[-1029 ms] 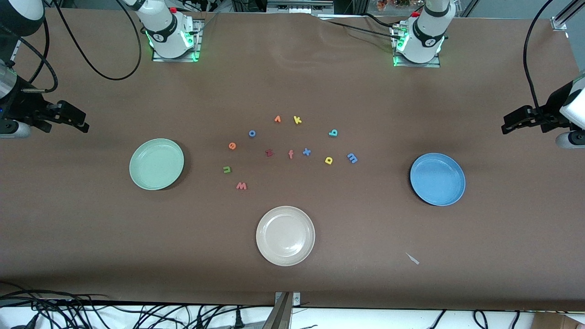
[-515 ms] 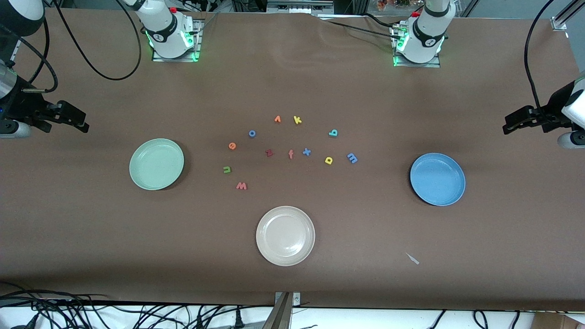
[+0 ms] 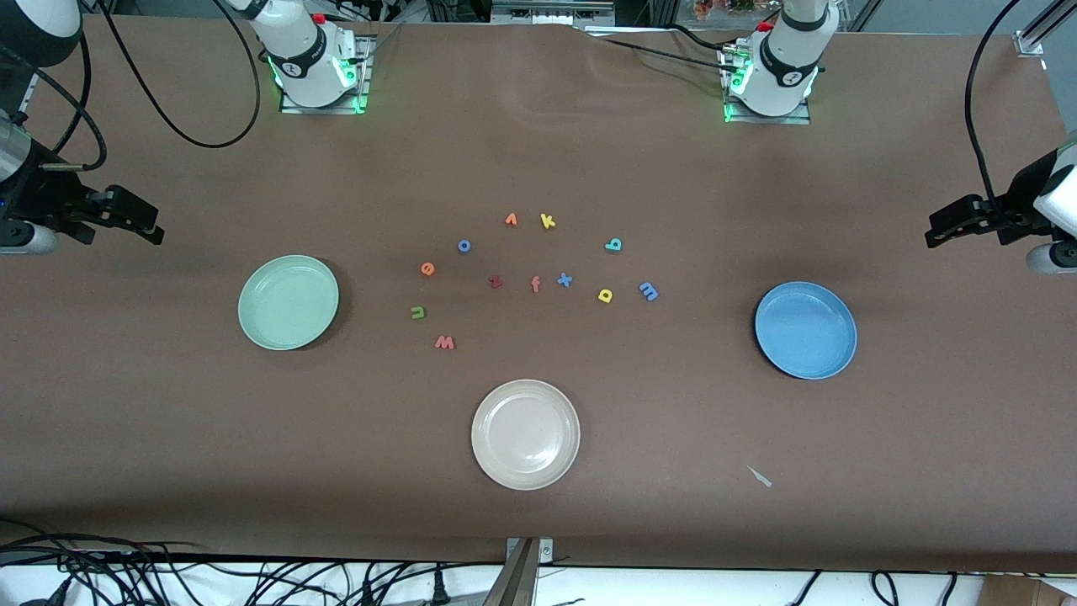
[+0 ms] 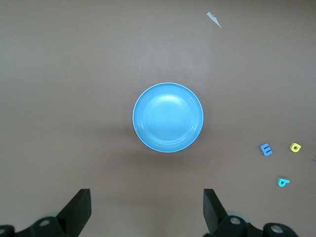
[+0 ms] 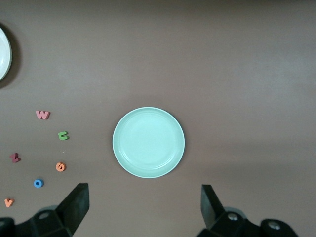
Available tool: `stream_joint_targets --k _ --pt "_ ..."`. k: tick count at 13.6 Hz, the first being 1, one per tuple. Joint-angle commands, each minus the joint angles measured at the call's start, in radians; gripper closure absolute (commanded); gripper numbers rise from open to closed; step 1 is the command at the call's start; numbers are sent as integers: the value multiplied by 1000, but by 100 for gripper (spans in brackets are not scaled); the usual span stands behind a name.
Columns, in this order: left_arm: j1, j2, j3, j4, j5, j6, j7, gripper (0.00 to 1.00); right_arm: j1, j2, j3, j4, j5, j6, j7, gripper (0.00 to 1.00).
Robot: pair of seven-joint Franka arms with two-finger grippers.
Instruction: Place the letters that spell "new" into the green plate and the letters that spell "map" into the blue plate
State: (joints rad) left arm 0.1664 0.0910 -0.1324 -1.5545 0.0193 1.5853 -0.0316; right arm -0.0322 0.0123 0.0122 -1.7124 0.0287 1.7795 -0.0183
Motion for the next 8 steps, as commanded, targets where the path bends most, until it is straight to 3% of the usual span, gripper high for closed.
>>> stream_joint_targets --k 1,5,8 --pt "2 -4 -6 2 -18 4 21 0 0 -9 3 -9 -12 3 3 0" --pt "4 -4 -4 4 -18 4 22 0 8 -2 5 -9 -16 9 1 0" --pt "4 -2 -6 4 -18 4 21 0 73 76 11 -1 -33 37 1 0"
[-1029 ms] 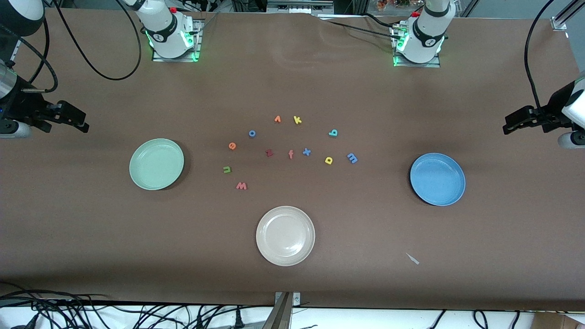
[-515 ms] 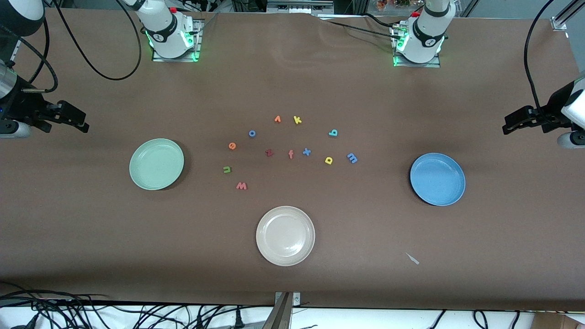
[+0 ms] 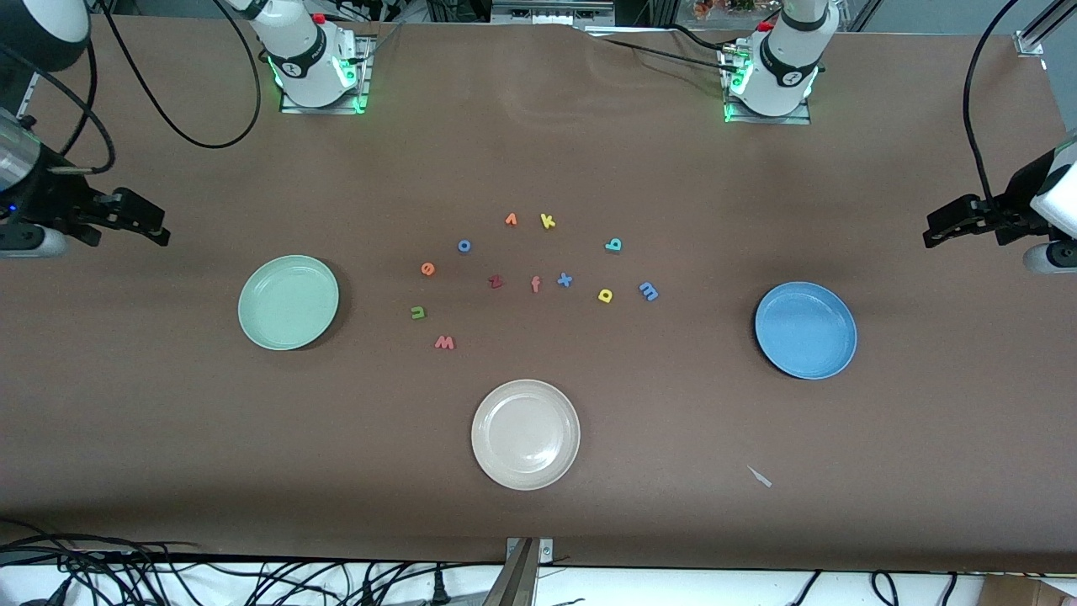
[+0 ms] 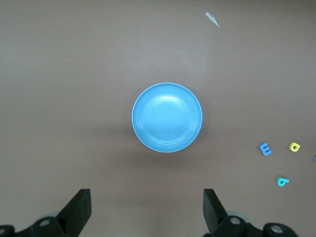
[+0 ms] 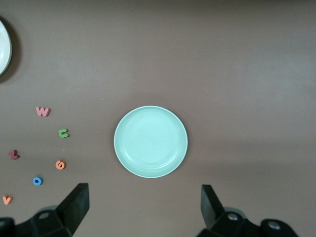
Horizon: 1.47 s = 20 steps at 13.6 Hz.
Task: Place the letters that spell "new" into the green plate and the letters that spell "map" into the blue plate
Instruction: 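Grasp the green letter with the right gripper while the left gripper reaches the blue E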
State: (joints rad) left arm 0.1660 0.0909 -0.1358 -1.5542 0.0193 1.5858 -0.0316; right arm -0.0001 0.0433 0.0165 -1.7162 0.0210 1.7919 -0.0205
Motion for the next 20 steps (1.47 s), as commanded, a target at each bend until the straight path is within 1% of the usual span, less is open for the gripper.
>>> stream_joint_targets --k 1,3,4,5,6,7,8,9,11,12,14,15,16,18,19,20 --pt "3 -2 -1 3 -18 3 21 0 60 70 6 4 -26 30 4 0" --pt "3 -2 -1 3 -18 3 21 0 106 90 14 3 -16 30 5 0" --pt "0 -2 -2 3 -16 3 22 0 130 116 14 3 -15 34 7 0" --pt "-3 -2 -2 3 -16 3 22 0 146 163 14 4 -15 58 7 0" --pt "-6 1 -4 5 -15 3 12 0 175 218 16 3 -12 119 7 0" --pt "-6 3 -5 5 -16 3 10 0 201 242 16 3 -12 159 14 0" --pt "-11 13 -5 6 -16 8 10 0 230 254 14 3 -18 170 71 0" --pt "-13 24 -4 6 -16 14 6 0 242 286 16 1 -22 199 129 0" --pt "-10 30 -4 3 -27 22 -10 0 317 343 16 3 -21 257 162 0" --pt "-14 59 -4 5 -27 14 -20 0 342 372 14 1 -21 271 187 0" --pt "-20 87 -18 -6 -27 -12 -22 0 353 437 16 0 -23 320 243 1" --pt "-23 99 -24 -9 -30 -12 -25 0 370 458 16 0 -22 340 252 2" --pt "-32 118 -30 -10 -32 -9 -33 0 396 475 14 -6 -26 371 273 9" --pt "-49 144 -38 -18 -35 8 -60 0 417 519 14 -11 -29 402 338 15" --pt "-59 144 -47 -47 -54 46 -76 0 430 544 13 -11 -30 432 338 20" --pt "-60 138 -50 -82 -76 92 -102 0 430 562 13 -13 -30 449 338 20"
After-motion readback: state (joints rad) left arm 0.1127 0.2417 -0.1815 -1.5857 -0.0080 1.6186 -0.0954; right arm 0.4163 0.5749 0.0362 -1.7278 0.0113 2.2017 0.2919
